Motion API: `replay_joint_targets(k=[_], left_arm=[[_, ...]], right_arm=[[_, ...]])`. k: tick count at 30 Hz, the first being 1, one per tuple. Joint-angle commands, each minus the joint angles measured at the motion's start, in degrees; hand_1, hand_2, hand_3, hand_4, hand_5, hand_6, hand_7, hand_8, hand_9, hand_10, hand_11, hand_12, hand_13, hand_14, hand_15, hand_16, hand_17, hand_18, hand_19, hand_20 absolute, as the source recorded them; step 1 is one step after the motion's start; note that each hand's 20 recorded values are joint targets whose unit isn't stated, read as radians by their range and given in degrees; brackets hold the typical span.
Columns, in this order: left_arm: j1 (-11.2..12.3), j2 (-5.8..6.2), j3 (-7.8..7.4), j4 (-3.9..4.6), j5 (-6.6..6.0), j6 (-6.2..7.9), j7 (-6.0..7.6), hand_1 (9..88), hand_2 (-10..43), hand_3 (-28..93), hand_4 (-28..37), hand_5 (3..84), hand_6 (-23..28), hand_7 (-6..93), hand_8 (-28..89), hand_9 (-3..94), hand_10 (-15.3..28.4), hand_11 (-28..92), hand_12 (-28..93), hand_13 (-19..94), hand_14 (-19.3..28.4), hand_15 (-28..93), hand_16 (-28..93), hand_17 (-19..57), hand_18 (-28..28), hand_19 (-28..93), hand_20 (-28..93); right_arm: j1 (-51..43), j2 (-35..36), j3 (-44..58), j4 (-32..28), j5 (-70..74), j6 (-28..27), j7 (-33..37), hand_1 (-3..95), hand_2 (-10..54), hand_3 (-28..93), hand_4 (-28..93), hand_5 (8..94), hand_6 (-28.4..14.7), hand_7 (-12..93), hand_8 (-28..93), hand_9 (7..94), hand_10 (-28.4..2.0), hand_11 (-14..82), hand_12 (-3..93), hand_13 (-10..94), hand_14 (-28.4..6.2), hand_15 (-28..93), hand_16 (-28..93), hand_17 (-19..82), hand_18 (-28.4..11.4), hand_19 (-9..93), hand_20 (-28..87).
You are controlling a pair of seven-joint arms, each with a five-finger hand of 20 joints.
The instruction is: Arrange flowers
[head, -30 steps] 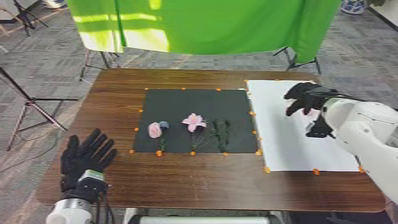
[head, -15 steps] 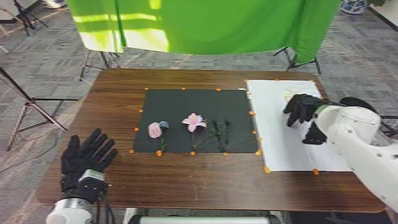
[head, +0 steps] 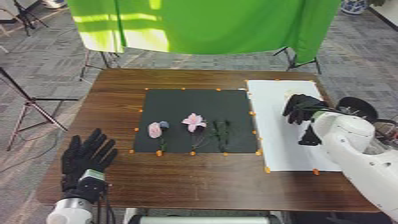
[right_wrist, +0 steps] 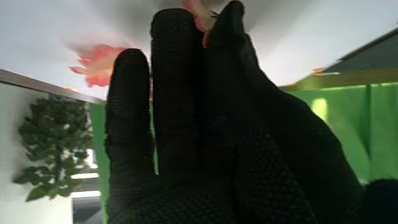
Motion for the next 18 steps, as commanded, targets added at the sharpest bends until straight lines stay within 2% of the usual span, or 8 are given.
replay_joint_targets(k=[1, 5, 9, 18], left_arm=[[1.1, -0.62, 0.20, 0.22, -0.20, 0.43, -1.04, 20.3, 18.8, 67, -28.3, 37.1, 10.2, 10.3, -8, 22.4, 15.4, 23, 5, 17, 16.7, 34, -9, -8.4, 14.1, 33, 7], [1.4, -0.56, 0.06, 0.07, -0.38, 0.67, -0.64, 20.3, 18.8, 67, -28.3, 37.0, 10.2, 10.3, -8, 22.3, 15.4, 23, 5, 17, 16.7, 34, -9, -8.4, 14.1, 33, 7], [1.7, -0.66, -0.14, -0.03, -0.37, 0.80, -0.84, 20.5, 18.8, 67, -28.3, 36.9, 10.2, 10.3, -8, 21.9, 15.5, 23, 5, 15, 16.4, 34, -9, -8.4, 14.1, 33, 7], [1.0, -0.86, 0.20, 0.24, 0.15, 0.42, -2.46, 20.5, 18.8, 67, -28.3, 36.9, 10.3, 10.3, -8, 21.4, 15.5, 23, 5, 15, 16.5, 34, -9, -8.7, 14.2, 33, 7]], right_arm=[[-0.9, 1.4, -0.2, -5.0, -1.8, 5.5, -2.4, 69.1, 1.3, 59, -28, 67.1, 5.9, 15, -7, 79.4, -6.6, 7.0, 34.7, 69, -2.7, 23, 44, 26, -13.3, 73, 31], [0.6, 0.6, -1.2, -8.4, -1.6, 6.4, -4.6, 68.8, 1.2, 60, -28, 67.5, 5.9, 14, -7, 79.6, -6.7, 7.1, 34.7, 69, -2.7, 24, 44, 26, -13.5, 74, 30], [3.6, -3.3, -3.0, -10.6, 0.8, 4.9, -5.6, 68.5, 1.1, 60, -28, 67.5, 5.8, 14, -7, 79.6, -6.7, 7.0, 34.4, 69, -2.9, 23, 44, 26, -13.5, 74, 29], [9.7, -12.9, -11.9, -9.5, 0.5, 3.0, -5.7, 67.5, 0.8, 61, -28, 67.3, 5.9, 13, -7, 79.3, -6.8, 6.6, 33.4, 69, -3.1, 23, 43, 26, -13.9, 72, 29]])
